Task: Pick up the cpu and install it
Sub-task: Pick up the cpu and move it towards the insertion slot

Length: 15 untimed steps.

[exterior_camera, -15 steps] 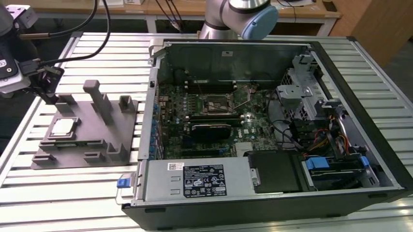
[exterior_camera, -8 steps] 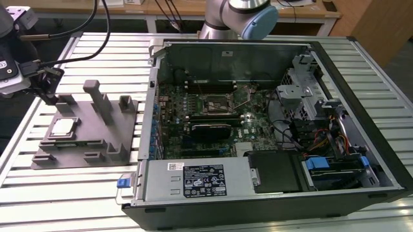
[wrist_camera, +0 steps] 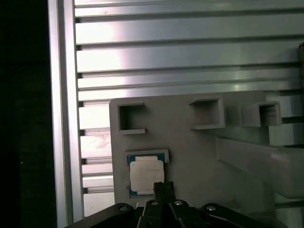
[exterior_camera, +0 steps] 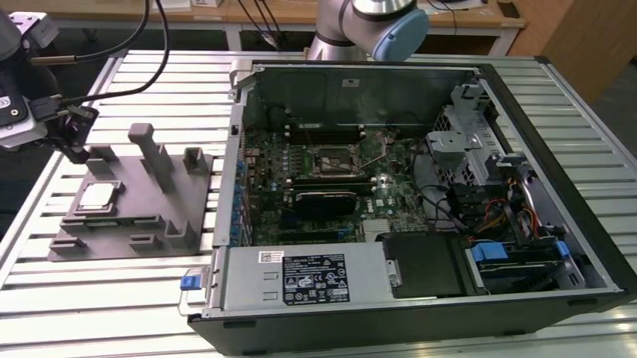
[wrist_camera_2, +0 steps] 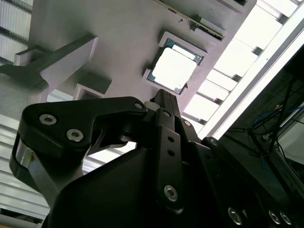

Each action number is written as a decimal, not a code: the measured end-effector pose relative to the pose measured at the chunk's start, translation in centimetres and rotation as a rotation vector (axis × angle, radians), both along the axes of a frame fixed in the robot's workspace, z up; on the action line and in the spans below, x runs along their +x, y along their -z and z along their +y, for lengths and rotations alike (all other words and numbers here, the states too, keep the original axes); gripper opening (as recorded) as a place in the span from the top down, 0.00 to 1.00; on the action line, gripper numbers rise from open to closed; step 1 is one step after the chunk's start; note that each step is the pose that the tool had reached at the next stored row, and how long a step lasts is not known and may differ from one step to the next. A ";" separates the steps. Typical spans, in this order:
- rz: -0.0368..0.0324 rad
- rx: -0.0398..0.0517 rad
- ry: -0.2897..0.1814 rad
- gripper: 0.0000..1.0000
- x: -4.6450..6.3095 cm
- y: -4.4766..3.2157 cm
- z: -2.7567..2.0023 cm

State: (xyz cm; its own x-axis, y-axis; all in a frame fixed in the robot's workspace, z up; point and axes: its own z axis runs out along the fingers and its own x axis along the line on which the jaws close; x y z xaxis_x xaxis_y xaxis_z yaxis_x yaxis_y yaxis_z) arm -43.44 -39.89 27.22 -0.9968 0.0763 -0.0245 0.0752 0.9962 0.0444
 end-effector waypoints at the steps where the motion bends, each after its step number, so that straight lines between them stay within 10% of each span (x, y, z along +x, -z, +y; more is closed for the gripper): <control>1: 0.0001 -0.0001 0.000 0.89 -0.1 0.07 0.00; 15: 0.0000 0.0000 0.000 0.89 -0.9 1.90 -0.41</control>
